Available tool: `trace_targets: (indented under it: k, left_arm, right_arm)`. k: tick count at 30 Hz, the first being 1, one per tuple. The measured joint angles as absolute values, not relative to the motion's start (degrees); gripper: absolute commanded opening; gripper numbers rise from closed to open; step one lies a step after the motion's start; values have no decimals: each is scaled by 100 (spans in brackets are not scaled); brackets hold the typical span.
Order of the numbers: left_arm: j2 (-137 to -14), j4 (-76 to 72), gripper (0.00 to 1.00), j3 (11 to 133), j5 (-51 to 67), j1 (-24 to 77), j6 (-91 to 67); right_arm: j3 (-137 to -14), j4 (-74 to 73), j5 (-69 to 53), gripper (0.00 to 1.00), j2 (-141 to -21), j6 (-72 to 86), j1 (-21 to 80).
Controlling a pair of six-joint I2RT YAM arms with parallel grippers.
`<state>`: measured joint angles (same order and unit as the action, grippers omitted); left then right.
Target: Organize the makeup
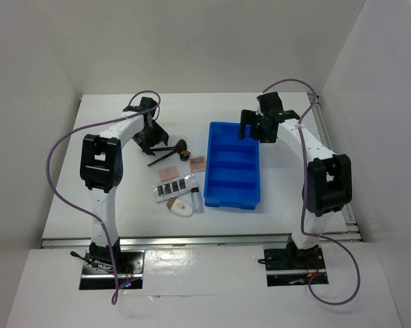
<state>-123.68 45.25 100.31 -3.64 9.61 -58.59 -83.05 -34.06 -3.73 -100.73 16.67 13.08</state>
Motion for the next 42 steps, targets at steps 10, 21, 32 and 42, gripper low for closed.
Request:
trace_targets:
  k: [10, 21, 32, 42]
  left_arm:
    - [-12752, 4440, 54, 10259, -362, 961, -6313]
    - [-13087, 4383, 7, 10805, -373, 967, -6324]
    - [-13067, 4139, 0, 12123, -58, 967, -5948]
    - [-12237, 3559, 0, 12466, 749, 1470, -4954]
  right_arm:
    - [-8121, -3489, -318, 100, -10064, 1669, 1330]
    - [-8097, -3603, -148, 100, -10064, 1667, 1369]
    - [-8086, -3771, 67, 100, -9994, 1691, 1369]
    - [-7570, -3677, 530, 100, -8849, 2169, 1374]
